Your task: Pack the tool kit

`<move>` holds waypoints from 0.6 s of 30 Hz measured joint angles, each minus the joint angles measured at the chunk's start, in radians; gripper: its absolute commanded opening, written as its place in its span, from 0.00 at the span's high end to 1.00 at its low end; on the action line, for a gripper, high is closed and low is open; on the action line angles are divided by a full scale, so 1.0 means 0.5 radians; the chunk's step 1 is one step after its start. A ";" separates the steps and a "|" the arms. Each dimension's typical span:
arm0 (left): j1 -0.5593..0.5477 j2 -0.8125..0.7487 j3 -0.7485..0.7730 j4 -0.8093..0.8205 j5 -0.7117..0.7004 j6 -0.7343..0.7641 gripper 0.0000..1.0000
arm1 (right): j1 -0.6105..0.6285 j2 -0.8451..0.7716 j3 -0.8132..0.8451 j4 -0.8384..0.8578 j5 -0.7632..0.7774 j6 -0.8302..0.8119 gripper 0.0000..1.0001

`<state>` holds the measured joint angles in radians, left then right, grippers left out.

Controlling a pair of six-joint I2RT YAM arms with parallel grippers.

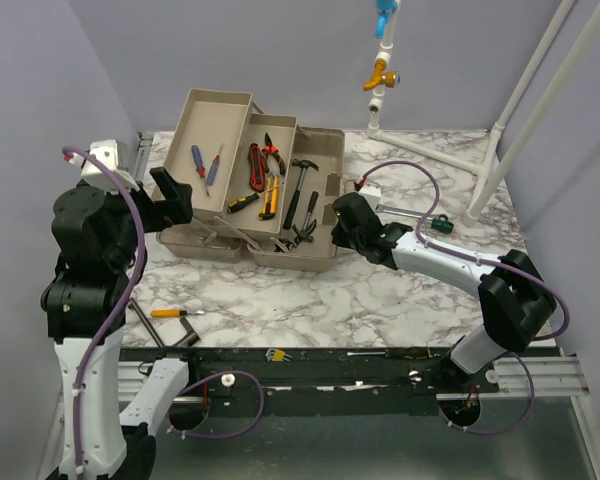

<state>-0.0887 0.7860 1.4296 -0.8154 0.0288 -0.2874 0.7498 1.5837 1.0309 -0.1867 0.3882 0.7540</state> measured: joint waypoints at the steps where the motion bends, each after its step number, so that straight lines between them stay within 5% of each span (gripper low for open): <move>1: 0.063 0.044 0.021 0.003 0.046 -0.019 0.01 | -0.007 -0.002 0.000 -0.011 0.024 -0.002 0.99; 14: 1.106 0.639 0.088 0.172 1.030 -0.384 0.01 | -0.076 -0.086 -0.078 -0.029 0.053 -0.098 0.99; 18: 1.321 0.849 -0.105 0.418 1.387 -0.618 0.01 | -0.077 -0.086 -0.079 -0.021 0.037 -0.107 0.99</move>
<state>0.5716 1.2106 1.3769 -0.6064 0.7223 -0.5964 0.7113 1.5406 0.9916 -0.1974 0.4068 0.7006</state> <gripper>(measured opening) 0.984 0.053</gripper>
